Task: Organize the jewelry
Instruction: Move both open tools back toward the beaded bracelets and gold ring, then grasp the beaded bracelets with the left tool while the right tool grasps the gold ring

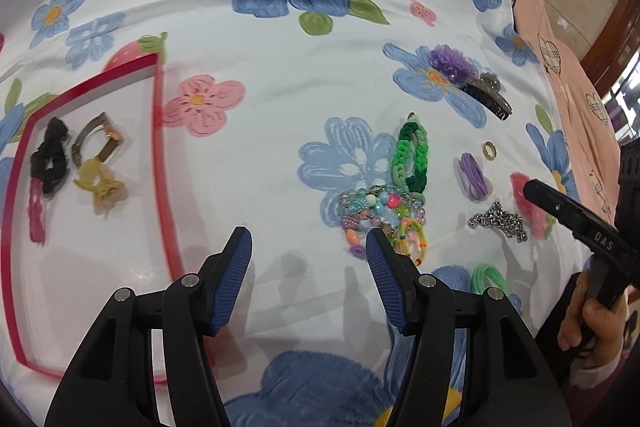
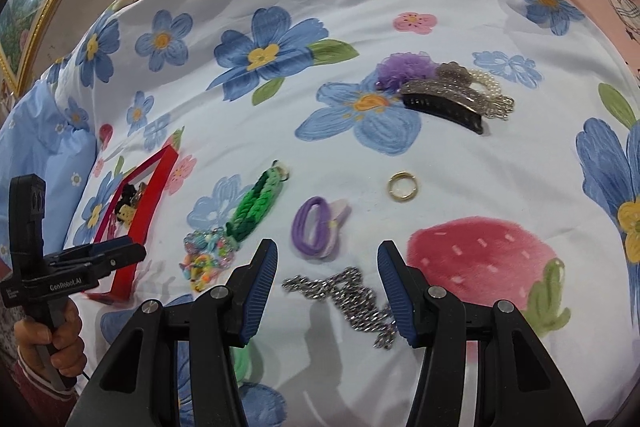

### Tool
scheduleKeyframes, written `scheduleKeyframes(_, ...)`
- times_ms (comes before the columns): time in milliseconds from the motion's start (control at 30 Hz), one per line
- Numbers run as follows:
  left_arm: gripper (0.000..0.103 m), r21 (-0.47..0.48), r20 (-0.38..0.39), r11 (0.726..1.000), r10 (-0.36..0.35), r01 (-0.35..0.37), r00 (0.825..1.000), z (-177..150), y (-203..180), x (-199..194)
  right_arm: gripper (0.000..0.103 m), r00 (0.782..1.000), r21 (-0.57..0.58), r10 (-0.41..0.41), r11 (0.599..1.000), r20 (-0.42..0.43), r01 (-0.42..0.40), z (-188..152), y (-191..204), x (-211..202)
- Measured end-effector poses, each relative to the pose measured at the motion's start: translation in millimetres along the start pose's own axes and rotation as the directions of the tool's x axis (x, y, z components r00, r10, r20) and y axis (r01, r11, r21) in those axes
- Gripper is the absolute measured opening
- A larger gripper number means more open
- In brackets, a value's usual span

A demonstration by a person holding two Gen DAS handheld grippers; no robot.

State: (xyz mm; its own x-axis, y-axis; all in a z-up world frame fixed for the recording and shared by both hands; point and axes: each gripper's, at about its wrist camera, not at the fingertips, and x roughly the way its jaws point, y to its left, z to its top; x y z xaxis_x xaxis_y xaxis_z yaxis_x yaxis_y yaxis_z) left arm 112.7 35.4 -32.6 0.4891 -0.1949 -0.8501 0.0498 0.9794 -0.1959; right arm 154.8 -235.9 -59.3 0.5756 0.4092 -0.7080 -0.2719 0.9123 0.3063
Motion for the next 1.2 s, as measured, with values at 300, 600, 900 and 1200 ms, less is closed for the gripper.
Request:
scheduleKeyframes(300,0.059,0.039,-0.042,0.998,-0.048,0.05,0.998,10.8,-19.3,23.7,0.053,0.999,0.017,-0.054,0.998,-0.007,0.054,16.5,-15.5,14.4)
scheduleKeyframes(600,0.033,0.047,-0.101,0.995,-0.085,0.09,0.991,15.1,-24.5,52.1,0.042,0.988,0.041,-0.147,0.988,-0.049,0.149,34.3,-32.9,48.4)
scheduleKeyframes(900,0.011,0.074,-0.071,0.991,-0.108,0.113,0.992,13.5,-24.4,49.6,0.022,0.983,0.029,-0.178,0.983,-0.047,0.18,35.0,-36.9,60.9)
scheduleKeyframes(1200,0.011,0.078,-0.02,0.989,-0.127,0.128,0.992,13.6,-16.6,24.1,0.022,0.992,-0.008,-0.127,0.992,-0.006,0.127,37.4,-15.0,43.4)
